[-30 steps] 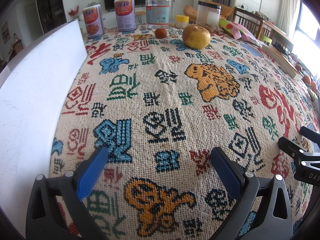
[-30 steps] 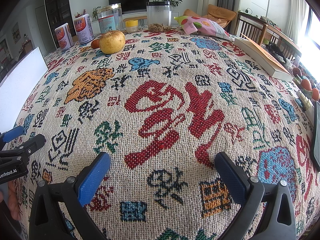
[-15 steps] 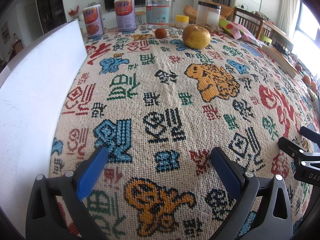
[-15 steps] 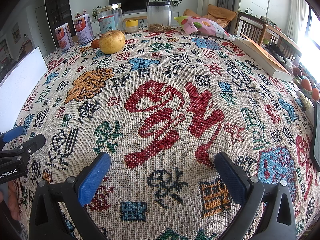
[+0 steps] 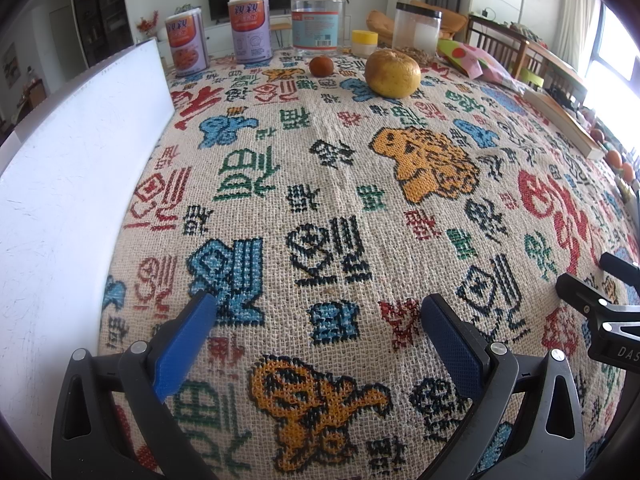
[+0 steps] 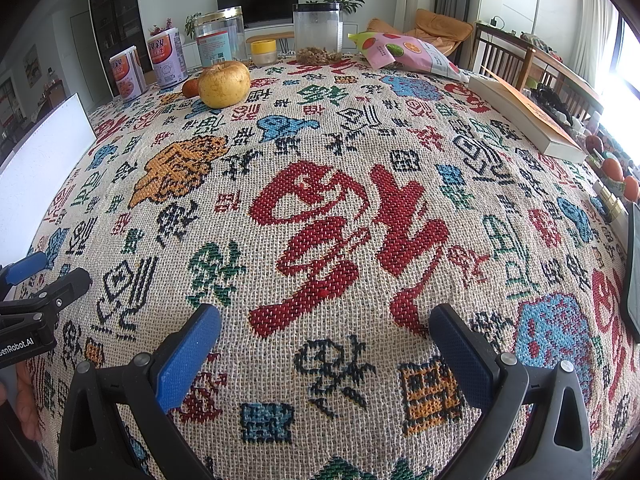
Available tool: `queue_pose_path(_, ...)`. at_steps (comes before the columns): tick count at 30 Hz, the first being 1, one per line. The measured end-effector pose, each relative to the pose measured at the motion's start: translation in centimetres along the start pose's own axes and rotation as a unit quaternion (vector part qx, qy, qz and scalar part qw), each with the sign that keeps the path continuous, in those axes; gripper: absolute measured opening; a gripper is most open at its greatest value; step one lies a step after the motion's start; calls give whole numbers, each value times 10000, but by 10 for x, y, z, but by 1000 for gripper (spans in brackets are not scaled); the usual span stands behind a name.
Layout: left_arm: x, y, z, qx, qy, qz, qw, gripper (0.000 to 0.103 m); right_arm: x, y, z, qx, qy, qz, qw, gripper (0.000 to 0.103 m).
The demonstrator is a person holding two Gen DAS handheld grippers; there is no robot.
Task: Organize fruits
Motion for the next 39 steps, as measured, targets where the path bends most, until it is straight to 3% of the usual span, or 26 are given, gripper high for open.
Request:
queue_pose_path(9,0,-1,0,36,-43,12,10000,102,0,0,0,0,0,0,10000,103)
queue_pose_path(14,-1,-21,0,86,140,347,9993,102,0,0,0,0,0,0,10000,103)
queue_pose_path(18,11,-39,-7,73,-139,334,9993,102,0,0,0,0,1,0,10000,103)
queue_pose_path(20,22,-36,-13,174,-365,371,9985,102,0,0,0,0,0,0,10000,103)
queue_pose_path(23,30,-18,-19,247,-335,488,9979,103,0,0,0,0,0,0,10000,103)
queue_pose_path(24,31,-16,-16,49,-332,507,9981,102,0,0,0,0,3,1,10000,103)
queue_pose_path(29,29,-16,-17,79,-385,502,9980,103,1,-1,0,6,1,2,10000,103)
queue_pose_path(31,30,-17,-18,74,-362,523,9979,103,13,-15,-8,196,-211,-65,9996,103)
queue_pose_path(33,31,-17,-18,76,-370,516,9980,103,42,-43,-5,90,-1024,26,9947,101)
queue_pose_path(36,31,-17,-18,75,-367,518,9980,103,92,-105,0,-839,-1146,781,9868,101)
queue_pose_path(39,31,-17,-18,75,-366,519,9980,103,134,-151,-40,-598,-1376,1029,9833,101)
Point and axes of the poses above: each gripper's, at about its wrist camera, not at the fingertips, and z roughly against the way its jaws point, x to its left, y to its underside, the point moved 8 cm from there along -z, roughly the way its jaws point, and after that the axes turned 14 degrees about -z, right-handed, at the moved point
